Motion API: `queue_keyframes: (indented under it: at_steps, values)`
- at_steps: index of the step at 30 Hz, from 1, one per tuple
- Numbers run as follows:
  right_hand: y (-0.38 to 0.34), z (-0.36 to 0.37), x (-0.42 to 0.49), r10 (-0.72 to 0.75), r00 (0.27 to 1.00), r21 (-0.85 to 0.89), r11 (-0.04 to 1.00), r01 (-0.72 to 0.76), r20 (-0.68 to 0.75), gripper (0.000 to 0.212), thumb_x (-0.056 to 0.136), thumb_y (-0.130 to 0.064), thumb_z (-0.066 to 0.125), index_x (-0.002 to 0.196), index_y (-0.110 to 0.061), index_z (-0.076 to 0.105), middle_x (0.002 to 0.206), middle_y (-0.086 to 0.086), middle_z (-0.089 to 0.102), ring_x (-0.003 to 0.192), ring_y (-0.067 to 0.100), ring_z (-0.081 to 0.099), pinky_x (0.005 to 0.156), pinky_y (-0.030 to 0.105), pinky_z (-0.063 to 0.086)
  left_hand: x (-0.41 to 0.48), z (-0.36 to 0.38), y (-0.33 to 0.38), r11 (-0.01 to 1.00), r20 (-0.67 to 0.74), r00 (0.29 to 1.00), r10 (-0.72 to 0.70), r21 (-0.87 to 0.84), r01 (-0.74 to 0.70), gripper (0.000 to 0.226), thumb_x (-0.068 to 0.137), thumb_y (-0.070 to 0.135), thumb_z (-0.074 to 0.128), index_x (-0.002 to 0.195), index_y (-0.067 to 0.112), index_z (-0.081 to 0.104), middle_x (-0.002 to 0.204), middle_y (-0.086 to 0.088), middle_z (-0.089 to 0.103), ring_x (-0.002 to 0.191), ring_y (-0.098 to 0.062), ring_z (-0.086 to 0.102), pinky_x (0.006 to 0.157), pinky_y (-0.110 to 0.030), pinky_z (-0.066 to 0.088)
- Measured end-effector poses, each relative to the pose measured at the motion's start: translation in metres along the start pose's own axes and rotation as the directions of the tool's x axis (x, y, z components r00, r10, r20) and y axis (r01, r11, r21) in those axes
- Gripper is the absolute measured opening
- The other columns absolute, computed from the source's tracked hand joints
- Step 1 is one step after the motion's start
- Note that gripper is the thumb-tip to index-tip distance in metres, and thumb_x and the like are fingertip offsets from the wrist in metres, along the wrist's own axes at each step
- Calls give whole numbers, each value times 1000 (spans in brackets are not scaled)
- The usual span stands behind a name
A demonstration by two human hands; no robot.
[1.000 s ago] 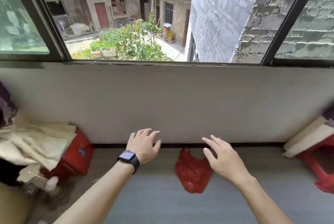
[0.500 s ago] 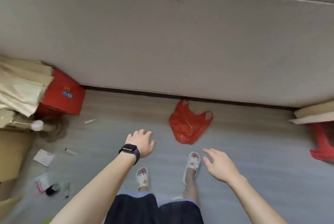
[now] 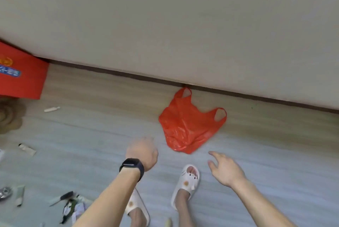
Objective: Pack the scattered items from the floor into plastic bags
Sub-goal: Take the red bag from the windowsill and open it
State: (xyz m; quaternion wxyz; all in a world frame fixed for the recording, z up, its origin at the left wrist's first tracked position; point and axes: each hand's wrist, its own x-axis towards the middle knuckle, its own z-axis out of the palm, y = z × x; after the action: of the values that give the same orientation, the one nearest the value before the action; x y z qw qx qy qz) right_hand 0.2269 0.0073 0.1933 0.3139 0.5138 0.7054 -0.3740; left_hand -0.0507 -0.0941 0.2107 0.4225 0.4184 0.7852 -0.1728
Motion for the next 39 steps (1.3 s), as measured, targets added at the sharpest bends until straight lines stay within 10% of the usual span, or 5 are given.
queue_keyframes:
  at_steps: [16, 21, 25, 32, 39]
  values:
    - [99, 116, 308, 453, 839, 727, 678, -103, -303, 75, 88, -71, 45, 152, -46, 15, 150, 11, 42, 136, 33, 42, 114, 41, 35, 353, 118, 88, 946, -333, 886, 323, 90, -311, 79, 86, 73, 35, 153, 38, 10, 162, -9, 9, 147, -36, 12, 115, -57, 16]
    - [104, 120, 346, 421, 799, 716, 698, 17, -429, 71, 87, -68, 51, 149, -39, 33, 147, 10, 48, 131, 28, 49, 111, 37, 39, 394, 141, 80, 894, -371, 859, 353, -138, -427, 98, 80, 44, 68, 150, 46, 0, 146, -10, 41, 126, -35, 49, 92, -42, 50]
    - [73, 120, 361, 391, 762, 645, 763, 44, -516, 42, 89, -48, 64, 118, -17, 67, 119, 7, 69, 114, 26, 62, 94, 31, 45, 389, 142, 45, 883, -424, 790, 443, 52, -467, 65, 82, 20, 56, 141, 36, 37, 120, -5, 64, 105, -33, 62, 76, -35, 51]
    - [-65, 95, 309, 135, 730, 405, 891, 207, -670, 32, 77, -2, 60, 98, -26, 57, 93, 5, 69, 95, 33, 67, 71, 28, 42, 281, 73, -93, 791, -597, 762, 251, -327, -517, 28, 76, 17, 55, 99, 19, 70, 99, -8, 68, 98, -32, 62, 79, -33, 49]
    - [-236, 71, 155, -212, 588, 130, 865, 484, -781, 49, 75, -11, 62, 119, -32, 57, 111, 7, 61, 105, 29, 60, 86, 34, 47, 63, 17, -262, 268, -593, 799, -99, -789, -553, 60, 42, 5, 49, 98, -5, 64, 88, -9, 62, 82, -22, 54, 69, -30, 42]
